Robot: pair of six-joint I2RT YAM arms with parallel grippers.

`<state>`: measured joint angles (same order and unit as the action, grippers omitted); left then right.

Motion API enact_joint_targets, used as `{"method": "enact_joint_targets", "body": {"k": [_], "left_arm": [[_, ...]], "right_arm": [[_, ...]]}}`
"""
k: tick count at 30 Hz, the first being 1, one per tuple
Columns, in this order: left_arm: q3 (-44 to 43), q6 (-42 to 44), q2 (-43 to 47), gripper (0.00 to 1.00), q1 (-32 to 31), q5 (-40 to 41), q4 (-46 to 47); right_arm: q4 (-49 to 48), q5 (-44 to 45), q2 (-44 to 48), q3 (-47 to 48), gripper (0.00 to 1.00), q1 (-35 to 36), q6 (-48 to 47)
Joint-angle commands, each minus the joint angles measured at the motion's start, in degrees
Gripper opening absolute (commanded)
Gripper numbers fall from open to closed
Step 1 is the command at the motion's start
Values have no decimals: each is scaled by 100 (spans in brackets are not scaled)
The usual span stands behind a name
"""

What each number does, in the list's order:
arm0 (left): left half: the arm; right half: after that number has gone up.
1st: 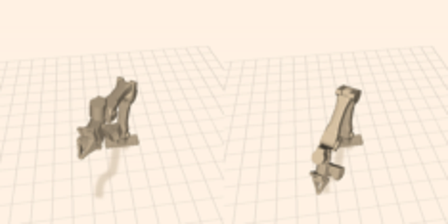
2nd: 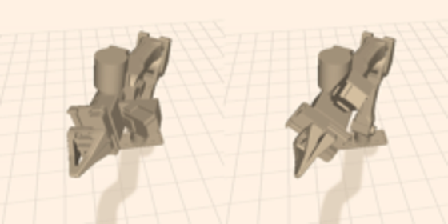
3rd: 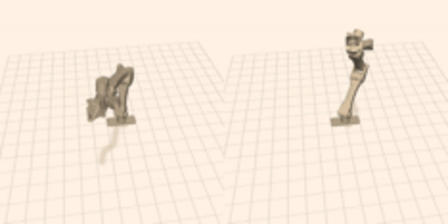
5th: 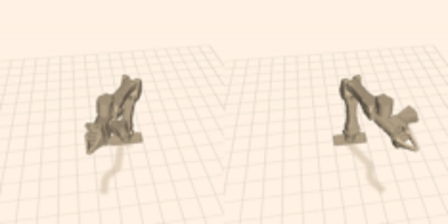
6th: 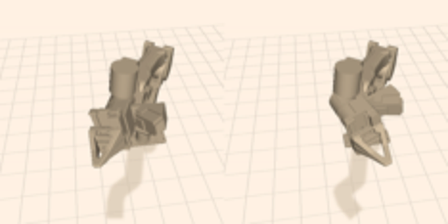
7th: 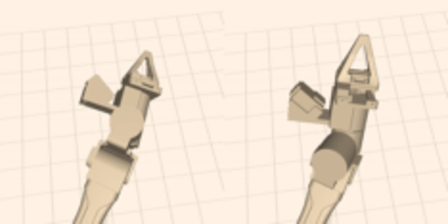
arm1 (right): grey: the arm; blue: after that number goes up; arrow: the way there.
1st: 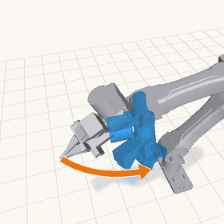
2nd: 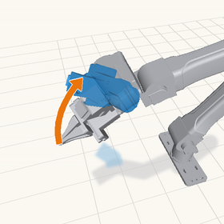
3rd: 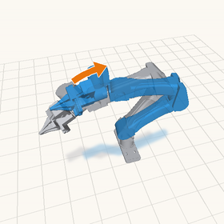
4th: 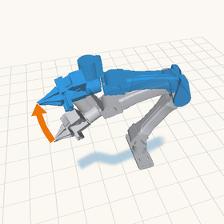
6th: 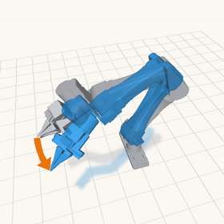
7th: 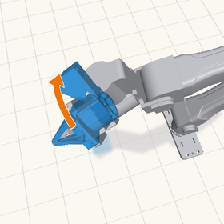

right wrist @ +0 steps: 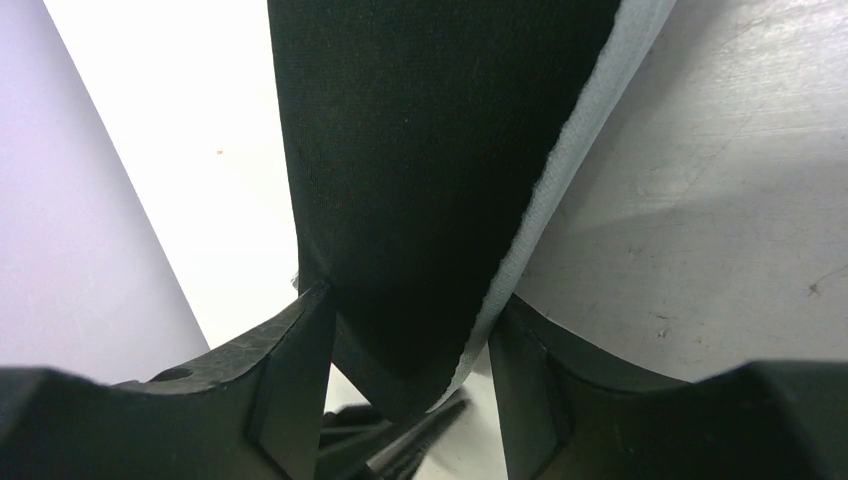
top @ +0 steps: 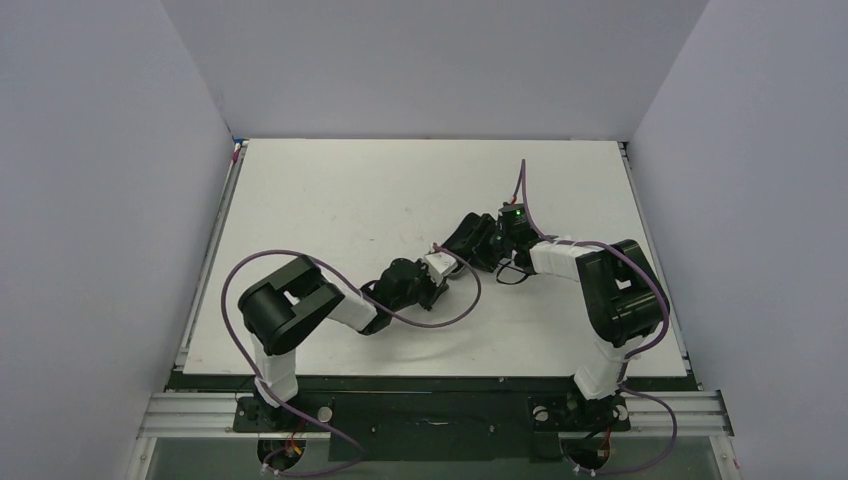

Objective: Open the umbrella

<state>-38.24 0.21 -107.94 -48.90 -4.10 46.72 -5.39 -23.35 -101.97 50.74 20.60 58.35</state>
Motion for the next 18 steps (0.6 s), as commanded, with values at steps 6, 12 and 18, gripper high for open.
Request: {"method": "enact_joint_targets", "body": {"k": [6, 12, 18], "left_arm": [[295, 367, 127, 24, 523, 224, -98], [72, 584, -91, 37, 543, 6, 85], [-130, 719, -334, 41, 594, 103, 189]], "right_arm": [[203, 483, 25, -257, 0, -21, -143], [240, 478, -13, -199, 0, 13, -148], [323, 463, -9, -166, 0, 1, -208]]}}
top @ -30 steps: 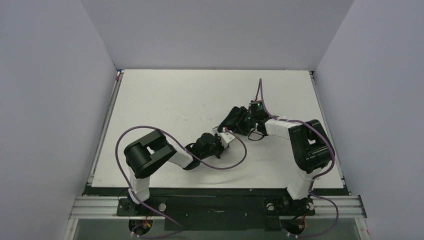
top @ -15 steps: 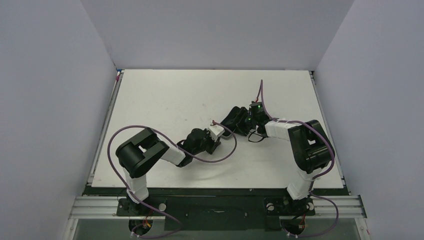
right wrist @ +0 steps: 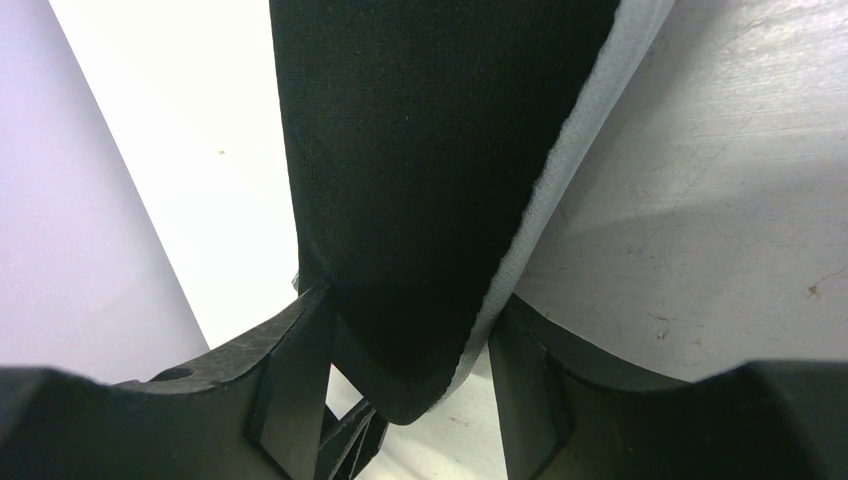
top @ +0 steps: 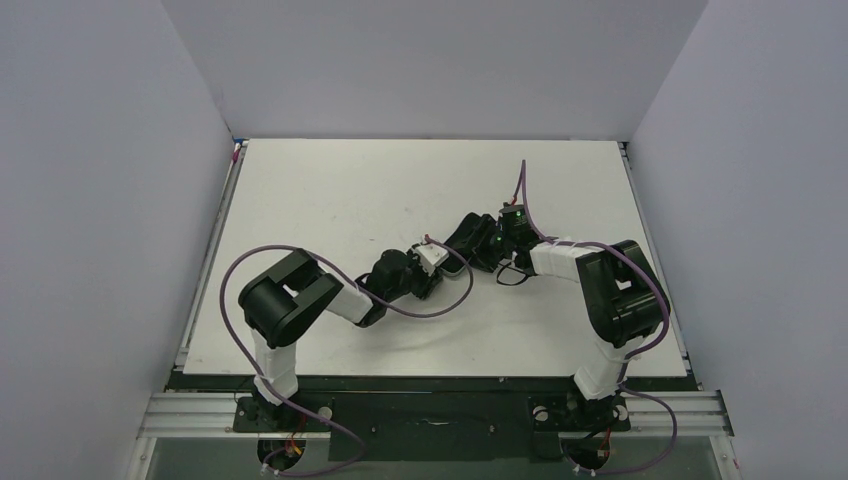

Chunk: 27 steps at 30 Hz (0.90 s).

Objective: Open the umbrella

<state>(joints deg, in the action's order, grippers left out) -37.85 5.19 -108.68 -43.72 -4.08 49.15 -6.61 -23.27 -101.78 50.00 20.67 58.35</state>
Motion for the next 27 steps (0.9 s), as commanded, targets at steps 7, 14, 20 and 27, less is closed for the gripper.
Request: {"method": "enact_joint_targets", "body": {"k": [7, 14, 20, 27], "left_arm": [[-215, 387, -339, 45, 167, -89, -137], [-344, 456, -493, 42, 124, -158, -131], [-513, 426, -555, 18, 23, -170, -170], [-373, 540, -433, 0, -165, -228, -8]], "right_arm": [[491, 440, -63, -60, 0, -22, -252], [384, 349, -106, -72, 0, 3, -218], [292, 249, -138, -102, 0, 28, -174], [251, 287, -125, -142, 0, 66, -144]]}}
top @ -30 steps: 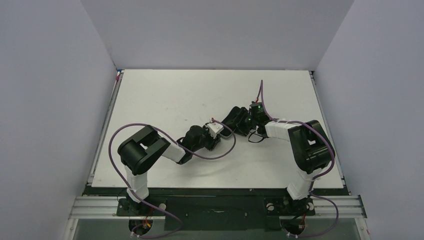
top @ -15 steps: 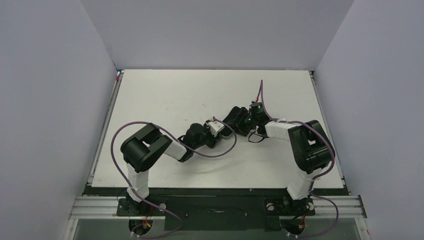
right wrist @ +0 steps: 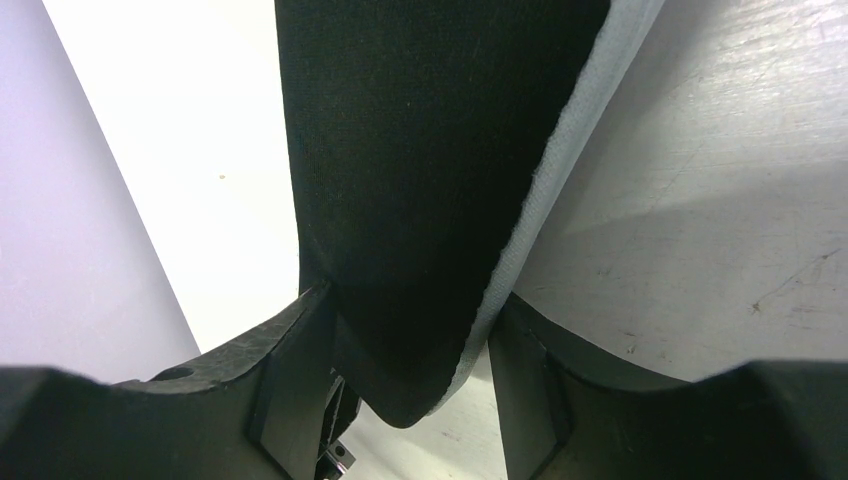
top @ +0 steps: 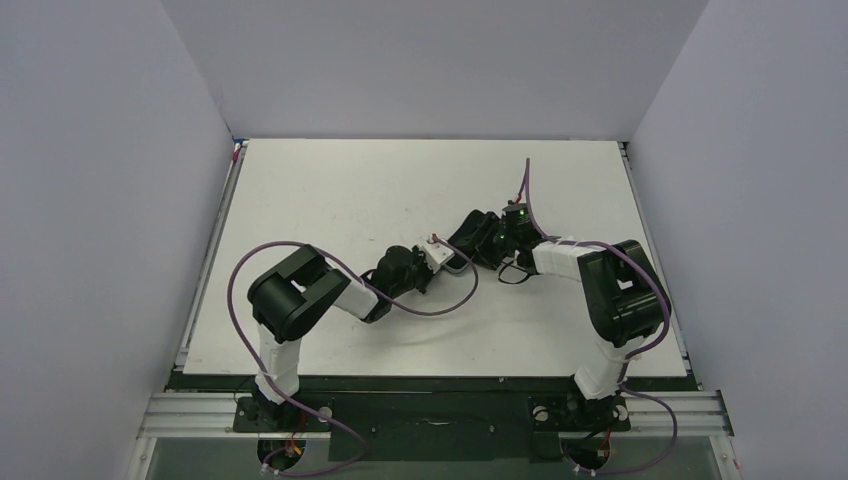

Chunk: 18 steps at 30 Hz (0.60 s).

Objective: Open the umbrella

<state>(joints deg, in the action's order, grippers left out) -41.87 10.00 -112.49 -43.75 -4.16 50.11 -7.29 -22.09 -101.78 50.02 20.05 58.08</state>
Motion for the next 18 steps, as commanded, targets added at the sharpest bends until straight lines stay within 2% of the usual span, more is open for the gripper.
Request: {"method": "enact_joint_targets", "body": {"k": [1, 11, 18], "left_arm": [[62, 67, -36, 0, -179, -279, -95], [434, -225, 182, 0, -765, -458, 23], [189, -830, 51, 0, -995, -172, -137]], "right_arm": [[309, 191, -108, -164, 0, 129, -92], [95, 335, -94, -287, 0, 157, 213], [-377, 188, -168, -336, 0, 216, 596]]}}
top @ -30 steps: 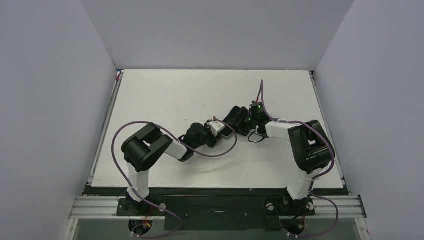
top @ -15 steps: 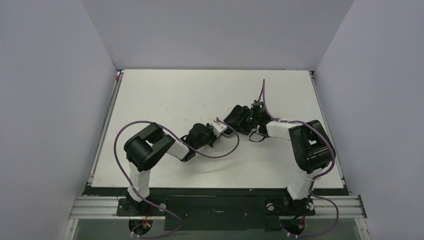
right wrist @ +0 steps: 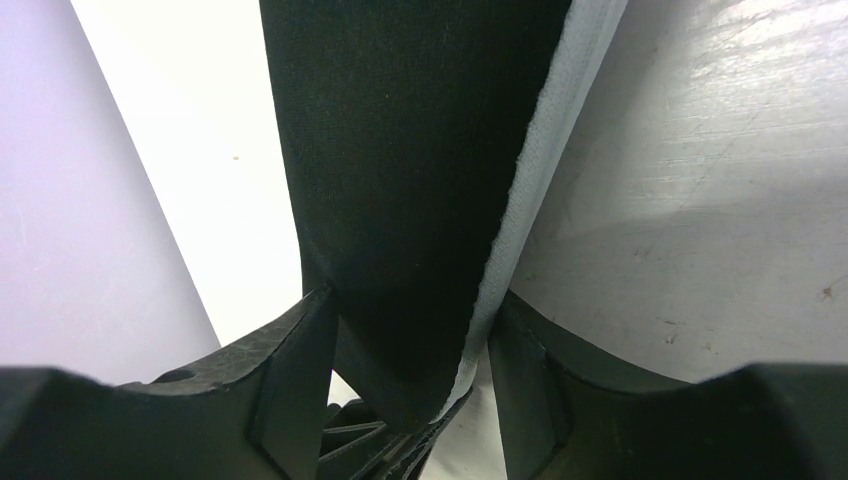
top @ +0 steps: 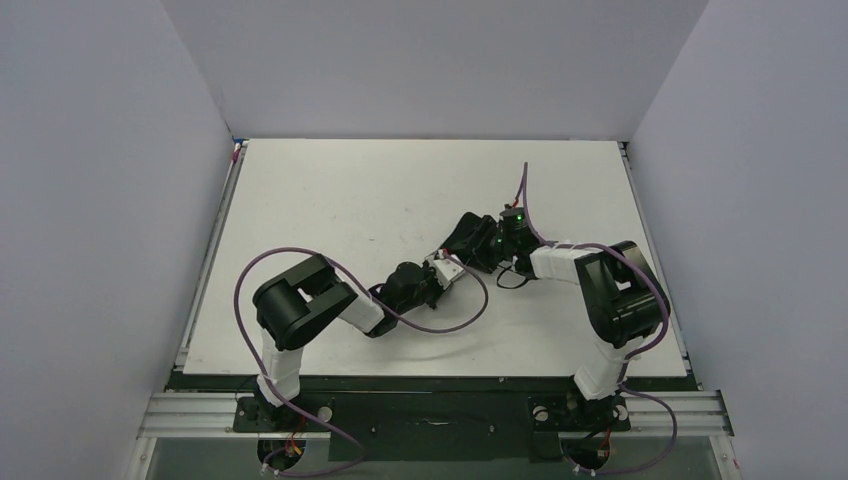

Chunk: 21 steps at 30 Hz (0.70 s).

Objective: Open the umbrella

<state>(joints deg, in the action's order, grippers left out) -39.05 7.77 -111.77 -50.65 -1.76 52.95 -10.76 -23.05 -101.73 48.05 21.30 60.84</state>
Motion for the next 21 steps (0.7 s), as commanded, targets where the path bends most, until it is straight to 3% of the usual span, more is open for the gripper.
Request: {"method": "enact_joint_targets", "body": {"k": [1, 3, 5, 7, 9, 12, 15, 18, 21], "left_arm": [[-102, -653, -23, 0, -267, -373, -432], [-71, -728, 31, 0, -158, -360, -495], [61, -720, 158, 0, -21, -425, -541], [247, -641, 324, 0, 147, -511, -592], [389, -546, 476, 0, 318, -656, -671], [458, -334, 600, 0, 545, -764, -864], [342, -283, 620, 0, 692, -983, -1052], [315, -138, 641, 0, 756, -1086, -1076], [333, -11, 668, 0, 785, -1269, -1092]], "right_arm": [[-63, 205, -172, -139, 0, 91, 313], [8, 24, -139, -123, 12, 29, 180], [364, -167, -14, -45, 49, -97, -215], [1045, -280, 156, 129, 66, -232, -982], [1798, -399, 305, 343, 77, -387, -1814], [2961, -889, 267, 835, 81, -698, -2901], [4816, -1545, 108, 1439, 82, -826, -3933], [6513, -1976, 19, 2123, 81, -917, -5804], [7096, -1784, -47, 3201, 79, -945, -7475]]}}
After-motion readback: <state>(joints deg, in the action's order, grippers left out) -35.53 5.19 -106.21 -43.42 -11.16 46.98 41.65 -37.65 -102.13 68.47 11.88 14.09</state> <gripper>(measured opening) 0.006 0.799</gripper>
